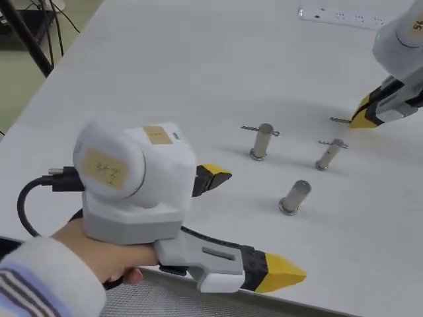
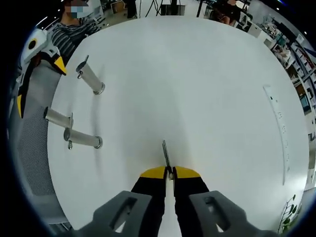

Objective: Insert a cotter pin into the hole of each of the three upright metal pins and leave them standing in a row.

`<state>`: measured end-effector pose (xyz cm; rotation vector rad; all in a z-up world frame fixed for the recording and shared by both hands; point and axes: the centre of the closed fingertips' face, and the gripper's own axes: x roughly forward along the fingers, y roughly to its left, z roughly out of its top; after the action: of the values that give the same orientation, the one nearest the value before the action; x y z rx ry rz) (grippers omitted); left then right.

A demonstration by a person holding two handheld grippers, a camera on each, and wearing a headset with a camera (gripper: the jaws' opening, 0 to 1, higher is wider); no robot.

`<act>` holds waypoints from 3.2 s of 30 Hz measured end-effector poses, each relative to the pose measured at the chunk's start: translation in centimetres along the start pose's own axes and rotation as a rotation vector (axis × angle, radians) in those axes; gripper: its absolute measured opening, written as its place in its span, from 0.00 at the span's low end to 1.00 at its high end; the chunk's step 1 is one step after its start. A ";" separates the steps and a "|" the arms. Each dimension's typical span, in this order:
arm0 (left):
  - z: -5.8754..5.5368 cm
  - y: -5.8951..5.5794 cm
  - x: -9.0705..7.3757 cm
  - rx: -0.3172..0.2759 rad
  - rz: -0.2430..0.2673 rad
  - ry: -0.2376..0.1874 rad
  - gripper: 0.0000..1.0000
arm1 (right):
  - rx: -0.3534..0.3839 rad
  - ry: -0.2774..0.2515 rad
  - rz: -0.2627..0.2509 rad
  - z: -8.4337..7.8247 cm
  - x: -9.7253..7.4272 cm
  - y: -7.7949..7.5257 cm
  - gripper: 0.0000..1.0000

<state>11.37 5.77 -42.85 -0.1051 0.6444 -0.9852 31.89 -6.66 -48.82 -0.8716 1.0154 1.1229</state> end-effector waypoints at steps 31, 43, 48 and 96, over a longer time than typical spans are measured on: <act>1.4 0.5 -0.7 -0.006 0.019 -0.036 0.82 | -0.026 -0.126 -0.177 2.6 -2.1 -0.8 0.00; 3.7 2.1 -1.0 0.006 0.045 -0.059 0.74 | -0.081 -0.289 -0.283 4.6 -6.5 0.1 0.00; 5.1 2.2 -0.5 0.003 0.029 -0.080 0.69 | -0.107 -0.356 -0.335 5.5 -8.6 1.3 0.00; 10.7 -0.6 3.0 -0.171 -0.137 -0.128 0.01 | -0.430 -0.442 -0.359 7.9 -11.4 15.0 0.00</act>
<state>18.00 0.89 -35.34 -0.3646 0.6084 -1.0442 17.50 0.67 -36.31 -1.0348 0.2387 1.1685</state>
